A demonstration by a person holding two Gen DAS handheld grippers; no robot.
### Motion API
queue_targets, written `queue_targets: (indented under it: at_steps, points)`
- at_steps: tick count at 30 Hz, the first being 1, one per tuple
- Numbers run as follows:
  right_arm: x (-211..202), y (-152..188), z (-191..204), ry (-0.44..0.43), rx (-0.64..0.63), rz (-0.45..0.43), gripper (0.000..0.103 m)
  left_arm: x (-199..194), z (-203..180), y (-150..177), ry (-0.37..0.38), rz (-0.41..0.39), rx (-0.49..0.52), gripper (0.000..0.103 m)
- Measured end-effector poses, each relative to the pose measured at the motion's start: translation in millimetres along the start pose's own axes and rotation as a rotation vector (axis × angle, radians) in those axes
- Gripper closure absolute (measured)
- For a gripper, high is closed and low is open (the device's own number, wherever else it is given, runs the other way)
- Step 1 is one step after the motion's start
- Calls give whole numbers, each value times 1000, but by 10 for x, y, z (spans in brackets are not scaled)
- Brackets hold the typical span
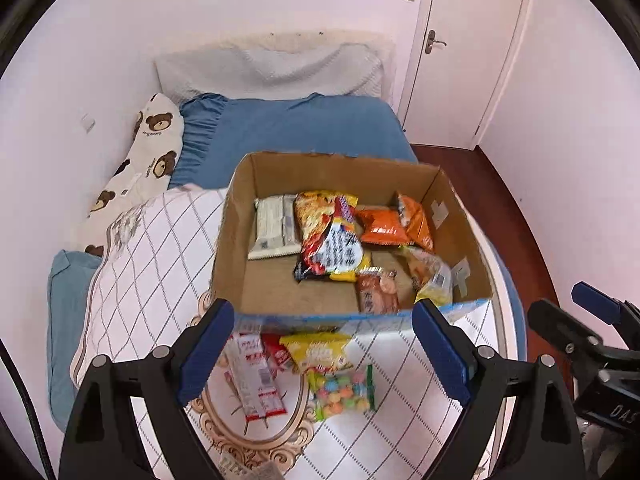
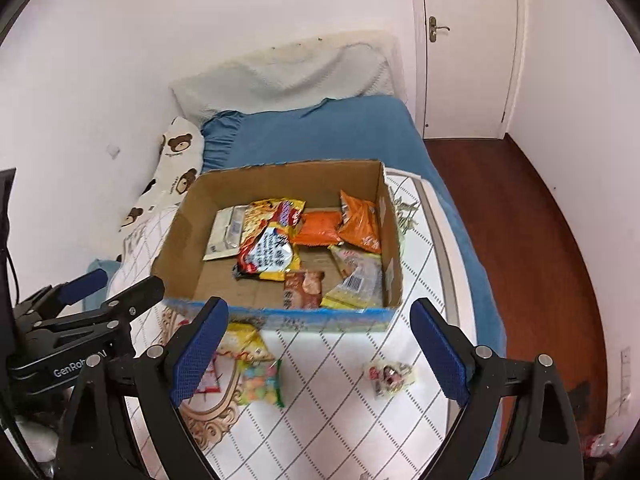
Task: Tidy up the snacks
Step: 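Grasp the cranberry oat cookie pack with the left tool while the right tool grasps the candy-ball bag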
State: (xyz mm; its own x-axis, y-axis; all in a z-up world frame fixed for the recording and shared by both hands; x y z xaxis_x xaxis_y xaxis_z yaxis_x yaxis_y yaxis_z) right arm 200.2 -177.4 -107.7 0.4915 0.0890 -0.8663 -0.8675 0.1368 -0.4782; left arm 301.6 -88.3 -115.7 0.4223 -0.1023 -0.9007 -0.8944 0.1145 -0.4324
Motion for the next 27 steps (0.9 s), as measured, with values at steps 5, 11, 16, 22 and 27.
queue_targets:
  at_steps: [5, 11, 16, 22, 27]
  points:
    - [444, 370, 84, -66, 6, 137, 9, 194, 266, 440, -50, 89, -13, 12]
    - [1232, 907, 165, -29, -1, 310, 9, 617, 863, 1121, -145, 245, -88, 12]
    - [1942, 1507, 51, 50, 9, 490, 9, 994, 1213, 1729, -194, 379, -120, 12]
    - [2470, 1887, -14, 153, -38, 563, 0, 1265, 1269, 2324, -185, 522, -42, 12]
    - [2683, 1937, -29, 181, -27, 608, 0, 1447, 1126, 2563, -123, 617, 72, 12]
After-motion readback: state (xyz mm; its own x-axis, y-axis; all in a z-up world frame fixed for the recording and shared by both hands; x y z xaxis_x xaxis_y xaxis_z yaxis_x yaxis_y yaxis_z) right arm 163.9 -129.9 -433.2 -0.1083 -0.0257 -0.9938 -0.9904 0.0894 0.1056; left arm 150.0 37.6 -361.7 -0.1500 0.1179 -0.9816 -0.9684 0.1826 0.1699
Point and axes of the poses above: each gripper's, at about its wrist camera, not at the fingertips, and x roughly the way its jaws point, z to its left, y to its underside, the point moved 4 cm from there along x, roughly the way its jaws point, and after that the axes turned 7 degrees about z, right-handed, at the moved point
